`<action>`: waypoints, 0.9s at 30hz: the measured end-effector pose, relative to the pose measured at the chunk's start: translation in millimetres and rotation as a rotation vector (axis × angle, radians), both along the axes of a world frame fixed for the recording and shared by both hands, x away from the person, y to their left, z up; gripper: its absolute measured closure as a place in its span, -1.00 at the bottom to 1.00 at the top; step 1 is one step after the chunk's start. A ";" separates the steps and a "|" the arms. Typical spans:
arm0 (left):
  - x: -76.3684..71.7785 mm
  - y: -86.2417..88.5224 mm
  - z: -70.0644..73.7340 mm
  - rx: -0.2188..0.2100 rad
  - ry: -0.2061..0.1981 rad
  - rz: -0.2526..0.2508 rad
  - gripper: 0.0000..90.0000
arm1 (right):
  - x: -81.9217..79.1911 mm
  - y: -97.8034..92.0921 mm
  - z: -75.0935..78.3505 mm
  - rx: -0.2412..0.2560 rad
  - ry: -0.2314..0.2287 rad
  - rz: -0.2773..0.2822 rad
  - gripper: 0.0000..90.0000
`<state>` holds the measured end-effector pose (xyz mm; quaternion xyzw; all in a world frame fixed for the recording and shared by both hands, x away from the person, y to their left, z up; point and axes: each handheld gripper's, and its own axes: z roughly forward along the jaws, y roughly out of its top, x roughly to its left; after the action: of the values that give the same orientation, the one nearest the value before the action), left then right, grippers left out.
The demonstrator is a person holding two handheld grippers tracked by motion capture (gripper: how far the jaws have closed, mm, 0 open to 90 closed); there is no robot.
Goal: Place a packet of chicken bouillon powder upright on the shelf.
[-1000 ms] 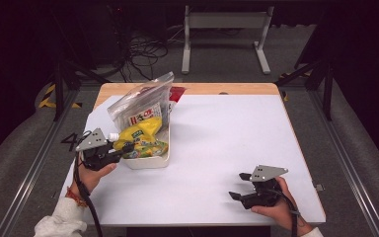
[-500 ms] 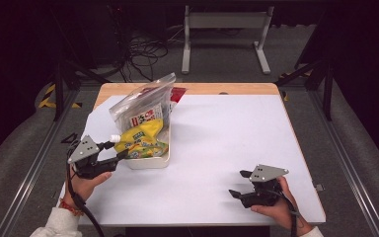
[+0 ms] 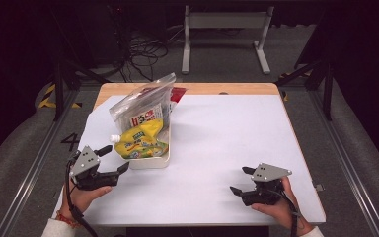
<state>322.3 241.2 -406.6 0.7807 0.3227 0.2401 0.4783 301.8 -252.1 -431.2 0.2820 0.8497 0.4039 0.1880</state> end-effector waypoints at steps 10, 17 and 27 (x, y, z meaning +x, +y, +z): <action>-7.3 -4.2 -9.7 0.001 0.018 -0.031 -0.63 | -2.7 -5.0 9.5 -0.019 -0.067 -0.032 -0.53; -13.2 -11.8 -15.3 0.001 0.034 -0.054 -0.65 | -4.0 -8.1 12.6 -0.024 -0.086 -0.042 -0.54; -16.8 -28.6 -25.0 0.034 0.044 -0.103 -0.67 | -5.8 -15.5 11.9 -0.031 -0.086 -0.054 -0.55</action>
<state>305.5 212.5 -431.6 0.8092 0.2885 0.2036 0.4697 296.1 -267.6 -419.3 0.2842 0.8390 0.3973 0.2396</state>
